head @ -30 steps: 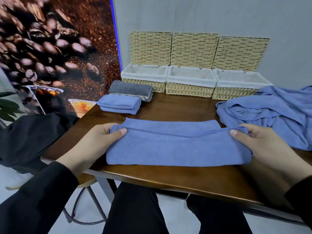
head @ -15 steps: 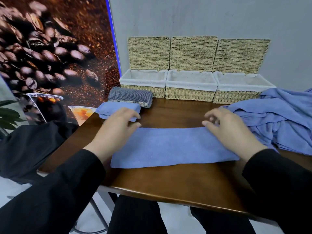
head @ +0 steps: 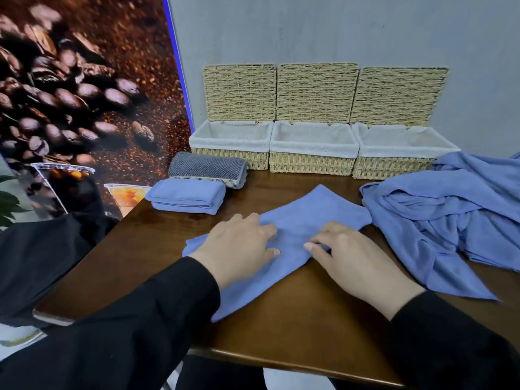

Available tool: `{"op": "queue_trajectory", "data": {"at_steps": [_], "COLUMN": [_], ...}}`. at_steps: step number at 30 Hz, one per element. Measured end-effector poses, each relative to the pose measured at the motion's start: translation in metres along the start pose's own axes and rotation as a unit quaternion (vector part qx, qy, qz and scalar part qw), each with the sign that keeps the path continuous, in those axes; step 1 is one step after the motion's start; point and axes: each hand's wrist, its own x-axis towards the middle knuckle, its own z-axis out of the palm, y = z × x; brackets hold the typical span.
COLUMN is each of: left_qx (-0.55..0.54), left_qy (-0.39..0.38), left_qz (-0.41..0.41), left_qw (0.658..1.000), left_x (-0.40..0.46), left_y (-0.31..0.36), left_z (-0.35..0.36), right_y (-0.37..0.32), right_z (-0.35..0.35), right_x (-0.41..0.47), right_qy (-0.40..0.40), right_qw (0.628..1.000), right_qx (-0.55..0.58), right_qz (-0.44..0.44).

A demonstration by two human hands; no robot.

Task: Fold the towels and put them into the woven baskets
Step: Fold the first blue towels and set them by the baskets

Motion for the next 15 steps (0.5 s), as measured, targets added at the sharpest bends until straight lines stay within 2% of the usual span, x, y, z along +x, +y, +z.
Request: {"op": "queue_trajectory", "data": {"at_steps": [2,4,5,7,9,12,15], "left_qx": [-0.018,-0.106,-0.153,-0.212,-0.227,-0.196,-0.183], "left_qy": [-0.002,-0.021,-0.02,0.029,0.074,0.047,0.042], "left_qz": [0.015,0.074,0.103,0.127,0.115,0.064,0.032], "left_qw": [1.0,0.991,0.983,0.969,0.964,0.977,0.982], "left_x": [0.005,0.01,0.013,0.021,0.031,0.043,0.055], "left_y": [0.004,0.003,0.0,-0.007,-0.013,-0.013,-0.011], "left_z": [-0.005,-0.009,-0.008,0.0,0.014,0.031,0.038], "right_y": [0.01,0.02,0.026,0.036,0.046,0.062,0.066], "right_z": [0.007,0.011,0.013,0.013,0.012,0.013,0.011], "right_x": [0.009,0.018,0.023,0.033,0.043,0.058,0.064], "right_qy": [0.032,0.039,0.021,-0.039,-0.073,-0.082,-0.024], "right_qw": [0.999,0.997,0.998,0.998,0.996,0.996,0.998], "right_qx": [-0.018,-0.027,-0.013,0.023,0.037,0.03,0.056], "right_qz": [0.036,0.06,0.064,0.05,0.032,0.024,0.03]}}
